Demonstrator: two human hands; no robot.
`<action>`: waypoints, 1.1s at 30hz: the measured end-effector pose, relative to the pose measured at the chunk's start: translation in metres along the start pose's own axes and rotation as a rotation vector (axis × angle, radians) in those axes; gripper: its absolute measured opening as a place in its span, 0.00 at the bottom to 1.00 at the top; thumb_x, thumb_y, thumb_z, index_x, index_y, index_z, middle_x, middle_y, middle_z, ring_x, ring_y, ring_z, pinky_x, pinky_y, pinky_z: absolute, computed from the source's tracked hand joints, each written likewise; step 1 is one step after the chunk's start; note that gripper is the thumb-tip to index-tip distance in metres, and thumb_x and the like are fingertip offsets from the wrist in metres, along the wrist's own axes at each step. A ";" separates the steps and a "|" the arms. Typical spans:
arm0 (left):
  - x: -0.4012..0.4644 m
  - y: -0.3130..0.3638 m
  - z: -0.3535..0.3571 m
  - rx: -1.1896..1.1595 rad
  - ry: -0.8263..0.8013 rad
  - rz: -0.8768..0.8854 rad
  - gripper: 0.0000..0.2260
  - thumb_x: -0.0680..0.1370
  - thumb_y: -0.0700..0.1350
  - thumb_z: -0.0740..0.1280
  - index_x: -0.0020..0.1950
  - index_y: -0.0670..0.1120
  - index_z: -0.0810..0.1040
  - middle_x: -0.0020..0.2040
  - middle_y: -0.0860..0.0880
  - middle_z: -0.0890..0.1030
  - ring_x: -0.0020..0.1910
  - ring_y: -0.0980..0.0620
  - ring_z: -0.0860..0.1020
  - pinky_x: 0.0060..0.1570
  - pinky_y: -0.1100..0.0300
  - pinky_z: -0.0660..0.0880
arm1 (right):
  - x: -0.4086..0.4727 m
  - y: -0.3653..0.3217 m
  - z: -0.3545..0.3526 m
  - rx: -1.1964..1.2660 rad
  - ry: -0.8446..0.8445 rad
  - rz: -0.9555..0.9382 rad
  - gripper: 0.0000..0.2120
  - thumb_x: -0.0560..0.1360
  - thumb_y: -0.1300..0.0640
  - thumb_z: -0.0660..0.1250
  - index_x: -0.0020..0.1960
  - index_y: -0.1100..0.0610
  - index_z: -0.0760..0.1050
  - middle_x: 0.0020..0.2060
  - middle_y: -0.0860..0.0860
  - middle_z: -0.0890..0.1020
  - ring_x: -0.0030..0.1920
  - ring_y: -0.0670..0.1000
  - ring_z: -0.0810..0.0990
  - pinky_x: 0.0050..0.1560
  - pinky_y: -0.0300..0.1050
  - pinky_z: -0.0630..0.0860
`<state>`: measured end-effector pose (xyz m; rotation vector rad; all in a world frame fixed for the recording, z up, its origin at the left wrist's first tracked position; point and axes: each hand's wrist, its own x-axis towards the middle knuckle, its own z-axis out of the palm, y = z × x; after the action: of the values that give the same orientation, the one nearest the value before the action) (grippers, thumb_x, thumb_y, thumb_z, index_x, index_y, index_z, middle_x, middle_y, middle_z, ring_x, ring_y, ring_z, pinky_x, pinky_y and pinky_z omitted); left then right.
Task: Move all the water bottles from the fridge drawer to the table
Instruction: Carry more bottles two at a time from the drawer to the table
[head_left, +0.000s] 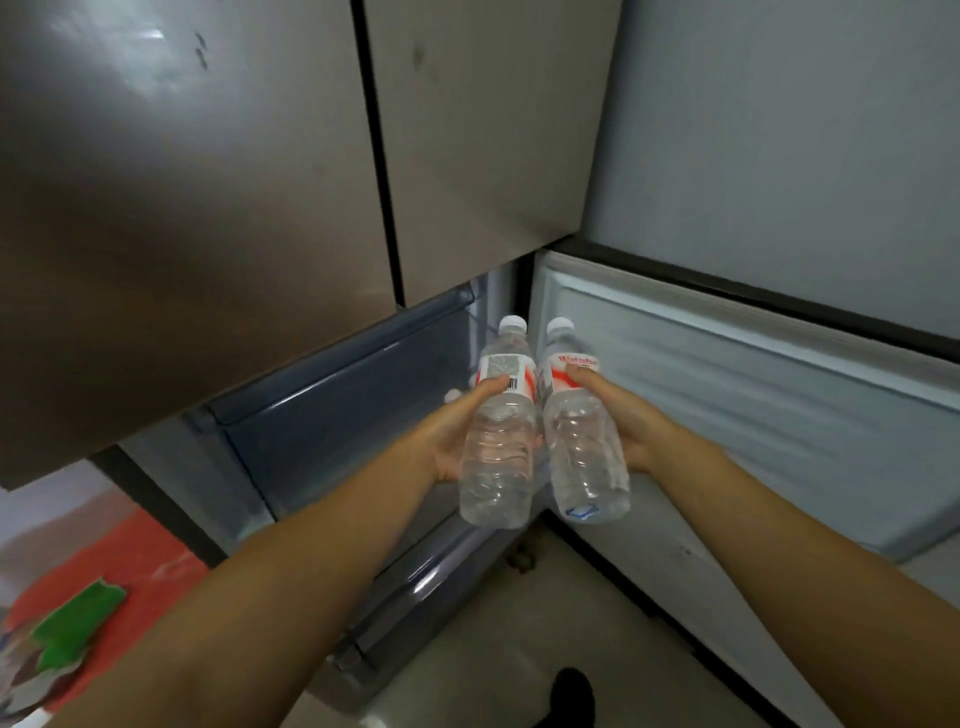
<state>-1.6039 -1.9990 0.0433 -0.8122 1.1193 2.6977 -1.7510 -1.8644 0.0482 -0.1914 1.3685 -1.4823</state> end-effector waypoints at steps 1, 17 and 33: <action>0.002 -0.004 0.009 0.039 -0.017 -0.004 0.26 0.70 0.53 0.70 0.64 0.42 0.74 0.46 0.42 0.82 0.41 0.45 0.83 0.44 0.53 0.81 | -0.006 0.003 -0.009 -0.015 0.041 -0.028 0.24 0.72 0.48 0.72 0.63 0.60 0.75 0.47 0.59 0.83 0.43 0.57 0.84 0.49 0.53 0.80; 0.106 -0.156 0.164 1.051 0.069 0.342 0.22 0.71 0.46 0.73 0.62 0.48 0.70 0.52 0.50 0.79 0.49 0.53 0.79 0.41 0.65 0.75 | -0.173 0.092 -0.210 -0.478 0.907 -0.349 0.23 0.72 0.48 0.73 0.60 0.52 0.66 0.48 0.48 0.78 0.43 0.46 0.78 0.39 0.37 0.72; 0.159 -0.335 0.362 1.383 -0.221 0.391 0.28 0.67 0.54 0.74 0.61 0.49 0.67 0.52 0.50 0.78 0.47 0.49 0.78 0.48 0.53 0.77 | -0.383 0.180 -0.376 -0.435 1.342 -0.204 0.25 0.70 0.46 0.74 0.58 0.54 0.66 0.47 0.54 0.79 0.47 0.55 0.80 0.50 0.53 0.77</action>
<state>-1.7974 -1.5255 -0.0364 -0.0281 2.6172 1.3917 -1.7510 -1.3029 -0.0255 0.5180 2.7987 -1.4511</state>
